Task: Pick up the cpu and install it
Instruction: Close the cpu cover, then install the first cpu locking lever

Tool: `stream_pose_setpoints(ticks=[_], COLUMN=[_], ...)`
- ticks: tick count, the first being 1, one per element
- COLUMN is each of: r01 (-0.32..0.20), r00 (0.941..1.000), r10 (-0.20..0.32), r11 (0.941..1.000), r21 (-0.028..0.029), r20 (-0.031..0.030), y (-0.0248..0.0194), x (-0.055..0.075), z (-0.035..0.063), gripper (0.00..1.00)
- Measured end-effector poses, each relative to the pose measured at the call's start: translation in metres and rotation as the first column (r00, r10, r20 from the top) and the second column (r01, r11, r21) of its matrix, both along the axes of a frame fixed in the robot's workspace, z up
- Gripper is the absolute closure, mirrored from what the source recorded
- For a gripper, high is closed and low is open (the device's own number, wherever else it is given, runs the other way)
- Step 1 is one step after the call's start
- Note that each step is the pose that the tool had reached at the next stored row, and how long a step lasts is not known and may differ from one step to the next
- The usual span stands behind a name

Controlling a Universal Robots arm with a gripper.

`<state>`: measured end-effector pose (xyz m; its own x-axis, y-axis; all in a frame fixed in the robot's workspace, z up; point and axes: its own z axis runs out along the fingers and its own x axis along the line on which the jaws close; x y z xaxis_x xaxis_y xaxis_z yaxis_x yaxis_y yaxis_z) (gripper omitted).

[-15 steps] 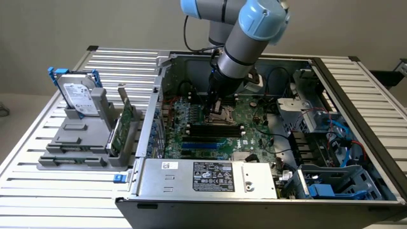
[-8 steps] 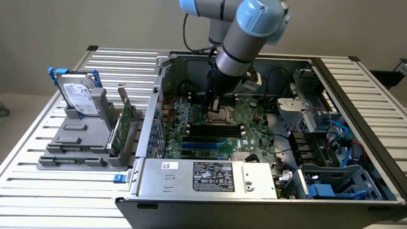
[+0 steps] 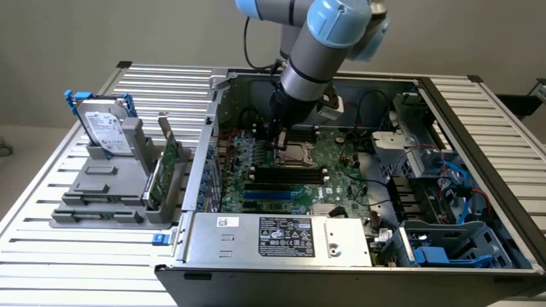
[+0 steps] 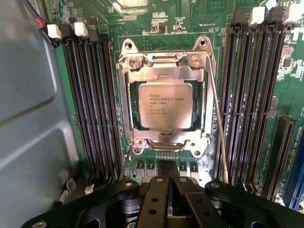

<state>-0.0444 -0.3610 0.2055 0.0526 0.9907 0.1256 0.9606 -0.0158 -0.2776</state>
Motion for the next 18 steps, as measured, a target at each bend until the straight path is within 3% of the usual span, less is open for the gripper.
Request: stream_pose_setpoints(ticks=[5, 11, 18], r01=[0.010, 0.049, 0.077], r00=[1.0000, 0.9988, 0.9970], r10=[-0.010, -0.049, -0.077], r11=[0.9999, 0.9983, 0.9948], r21=[0.0124, 0.0330, 0.0668], r20=[-0.0001, -0.0008, -0.0038], y=[-0.0014, -0.0014, -0.0021], x=[-0.007, -0.010, -0.017], z=[0.0037, 0.0072, 0.0119], gripper=[0.89, 0.89, 0.89])
